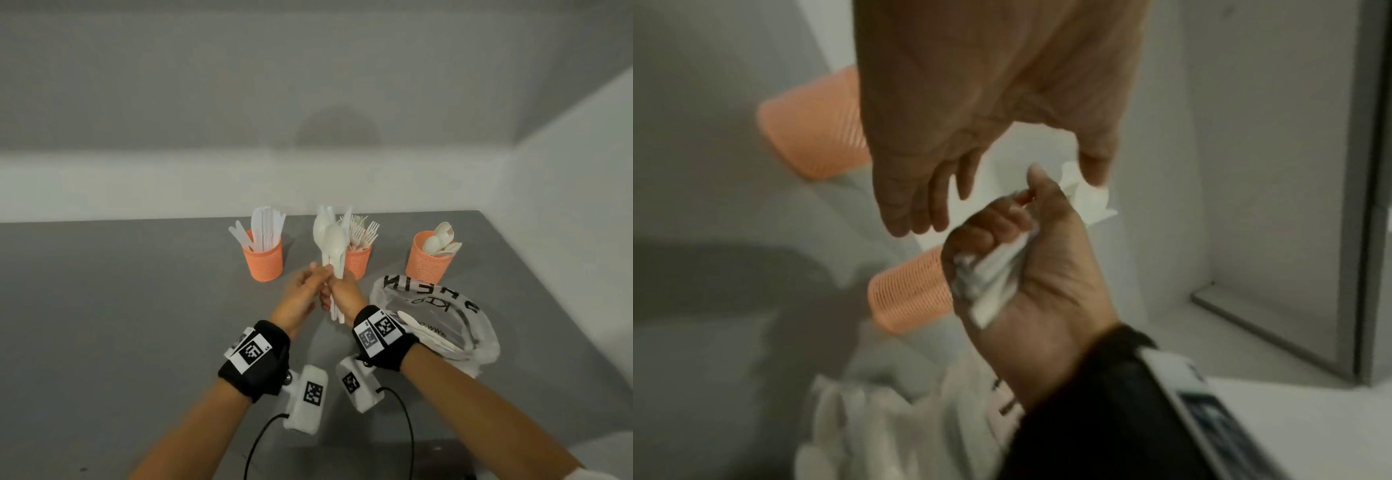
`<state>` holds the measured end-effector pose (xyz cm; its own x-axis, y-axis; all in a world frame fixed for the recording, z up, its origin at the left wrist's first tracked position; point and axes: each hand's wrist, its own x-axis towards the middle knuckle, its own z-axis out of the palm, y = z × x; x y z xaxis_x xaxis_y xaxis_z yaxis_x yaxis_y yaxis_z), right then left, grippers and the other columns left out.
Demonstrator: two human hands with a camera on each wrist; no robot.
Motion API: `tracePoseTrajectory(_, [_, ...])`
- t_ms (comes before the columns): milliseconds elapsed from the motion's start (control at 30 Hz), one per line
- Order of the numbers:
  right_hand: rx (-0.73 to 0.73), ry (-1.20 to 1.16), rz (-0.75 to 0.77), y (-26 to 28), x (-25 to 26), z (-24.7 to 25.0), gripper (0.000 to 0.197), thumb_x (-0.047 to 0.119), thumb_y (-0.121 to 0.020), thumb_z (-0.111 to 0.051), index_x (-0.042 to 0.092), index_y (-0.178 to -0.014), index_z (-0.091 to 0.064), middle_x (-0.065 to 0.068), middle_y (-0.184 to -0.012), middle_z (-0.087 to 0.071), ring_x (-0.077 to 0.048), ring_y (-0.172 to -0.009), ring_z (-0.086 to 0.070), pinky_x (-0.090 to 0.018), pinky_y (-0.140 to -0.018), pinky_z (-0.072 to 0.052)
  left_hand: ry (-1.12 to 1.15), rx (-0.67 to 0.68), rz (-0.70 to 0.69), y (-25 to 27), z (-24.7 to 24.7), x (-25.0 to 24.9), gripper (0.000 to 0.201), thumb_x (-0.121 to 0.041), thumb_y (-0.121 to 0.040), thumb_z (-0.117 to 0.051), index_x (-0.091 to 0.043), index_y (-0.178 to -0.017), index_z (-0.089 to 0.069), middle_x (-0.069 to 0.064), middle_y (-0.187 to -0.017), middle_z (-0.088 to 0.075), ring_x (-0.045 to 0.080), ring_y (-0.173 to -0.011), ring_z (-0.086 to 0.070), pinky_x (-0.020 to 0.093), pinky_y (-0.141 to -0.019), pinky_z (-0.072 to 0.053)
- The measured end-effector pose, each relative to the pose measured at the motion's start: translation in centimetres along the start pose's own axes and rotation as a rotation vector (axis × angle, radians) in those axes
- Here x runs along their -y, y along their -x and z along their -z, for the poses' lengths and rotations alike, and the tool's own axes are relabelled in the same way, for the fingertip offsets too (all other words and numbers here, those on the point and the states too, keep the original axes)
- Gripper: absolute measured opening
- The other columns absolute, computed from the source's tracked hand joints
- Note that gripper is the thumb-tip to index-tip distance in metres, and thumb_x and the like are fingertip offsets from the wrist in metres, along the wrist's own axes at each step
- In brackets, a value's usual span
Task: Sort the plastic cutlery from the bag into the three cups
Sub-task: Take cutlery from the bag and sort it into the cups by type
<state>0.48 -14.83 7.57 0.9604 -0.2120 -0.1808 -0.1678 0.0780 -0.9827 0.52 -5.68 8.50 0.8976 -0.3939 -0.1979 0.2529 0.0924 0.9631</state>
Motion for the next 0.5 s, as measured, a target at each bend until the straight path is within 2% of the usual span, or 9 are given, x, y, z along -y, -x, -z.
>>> tracePoseTrajectory(67, [0.094, 0.087, -0.042, 0.5, -0.4, -0.2, 0.023, 0.015, -0.094, -0.046, 0.014, -0.072, -0.055, 0.003, -0.039, -0.038, -0.009, -0.033, -0.038, -0.020, -0.039, -0.034, -0.096, 0.019, -0.053, -0.4, 0.6, -0.4, 0.030, -0.032, -0.082, -0.065, -0.007, -0.095, -0.054, 0.005, -0.063, -0.055, 0.018, -0.051, -0.050, 0.024, -0.049, -0.046])
tracePoseTrajectory(133, [0.206, 0.144, -0.079, 1.2, -0.7, -0.5, 0.025, 0.010, -0.094, -0.042, 0.013, -0.071, -0.050, 0.006, -0.035, -0.037, -0.008, -0.031, -0.037, -0.020, -0.038, -0.034, -0.102, 0.008, -0.038, -0.8, 1.3, -0.8, 0.032, -0.024, -0.079, -0.070, -0.004, -0.101, -0.058, 0.007, -0.073, -0.066, 0.017, -0.057, -0.061, 0.024, -0.048, -0.050])
tracePoseTrajectory(200, [0.352, 0.116, -0.157, 1.7, -0.9, -0.5, 0.026, 0.007, -0.093, -0.044, 0.012, -0.068, -0.046, 0.005, -0.036, -0.037, -0.008, -0.032, -0.039, -0.018, -0.038, -0.037, -0.023, -0.003, -0.004, -0.9, 1.8, -1.2, 0.013, -0.015, -0.079, -0.069, -0.007, -0.089, -0.064, 0.006, -0.079, -0.070, 0.016, -0.074, -0.066, 0.025, -0.061, -0.056])
tracePoseTrajectory(233, [0.418, 0.097, -0.203, 1.9, -0.8, -0.3, 0.026, 0.008, -0.093, -0.045, 0.012, -0.067, -0.046, 0.004, -0.036, -0.037, -0.009, -0.033, -0.041, -0.018, -0.039, -0.040, -0.011, -0.001, 0.012, -0.9, 1.9, -1.3, 0.007, -0.013, -0.079, -0.069, -0.009, -0.083, -0.065, 0.004, -0.075, -0.070, 0.016, -0.075, -0.067, 0.027, -0.067, -0.057])
tracePoseTrajectory(300, [0.479, 0.100, -0.250, 2.0, -0.5, -0.2, 0.023, 0.010, -0.093, -0.046, 0.011, -0.070, -0.049, 0.003, -0.038, -0.043, -0.011, -0.035, -0.049, -0.020, -0.043, -0.047, -0.082, -0.026, -0.001, -0.8, 1.7, -1.4, 0.009, -0.014, -0.079, -0.070, -0.010, -0.072, -0.065, 0.001, -0.065, -0.067, 0.016, -0.067, -0.065, 0.029, -0.067, -0.056])
tracePoseTrajectory(333, [0.453, 0.121, -0.233, 1.9, -0.4, -0.3, 0.019, 0.009, -0.092, -0.047, 0.011, -0.074, -0.051, 0.000, -0.043, -0.049, -0.012, -0.039, -0.054, -0.021, -0.047, -0.050, -0.112, -0.070, -0.021, -0.9, 1.3, -1.3, 0.013, -0.015, -0.079, -0.069, -0.009, -0.069, -0.063, 0.002, -0.062, -0.065, 0.016, -0.062, -0.063, 0.027, -0.063, -0.056])
tracePoseTrajectory(400, [0.298, 0.215, -0.114, 1.4, -0.6, -0.8, 0.011, 0.003, -0.089, -0.052, 0.013, -0.084, -0.054, -0.008, -0.064, -0.061, -0.016, -0.055, -0.060, -0.023, -0.057, -0.054, -0.099, -0.227, -0.047, -1.4, 0.6, -1.0, 0.017, -0.015, -0.080, -0.068, -0.006, -0.067, -0.061, 0.005, -0.061, -0.062, 0.014, -0.056, -0.061, 0.020, -0.052, -0.051])
tracePoseTrajectory(433, [0.212, 0.286, -0.045, 1.1, -0.9, -1.1, 0.014, 0.002, -0.087, -0.054, 0.015, -0.091, -0.055, -0.010, -0.078, -0.065, -0.018, -0.065, -0.062, -0.025, -0.064, -0.054, -0.075, -0.309, -0.058, -1.8, 0.3, -0.9, 0.017, -0.016, -0.080, -0.069, -0.004, -0.070, -0.062, 0.006, -0.063, -0.062, 0.013, -0.054, -0.060, 0.019, -0.048, -0.049])
tracePoseTrajectory(500, [0.087, 0.399, 0.037, 0.7, -1.5, -1.5, 0.027, 0.007, -0.085, -0.057, 0.018, -0.109, -0.055, -0.011, -0.095, -0.068, -0.022, -0.081, -0.063, -0.033, -0.077, -0.054, -0.030, -0.424, -0.105, -2.4, -0.1, -0.8, 0.021, -0.017, -0.079, -0.070, 0.003, -0.084, -0.064, 0.008, -0.069, -0.064, 0.015, -0.058, -0.061, 0.021, -0.051, -0.048])
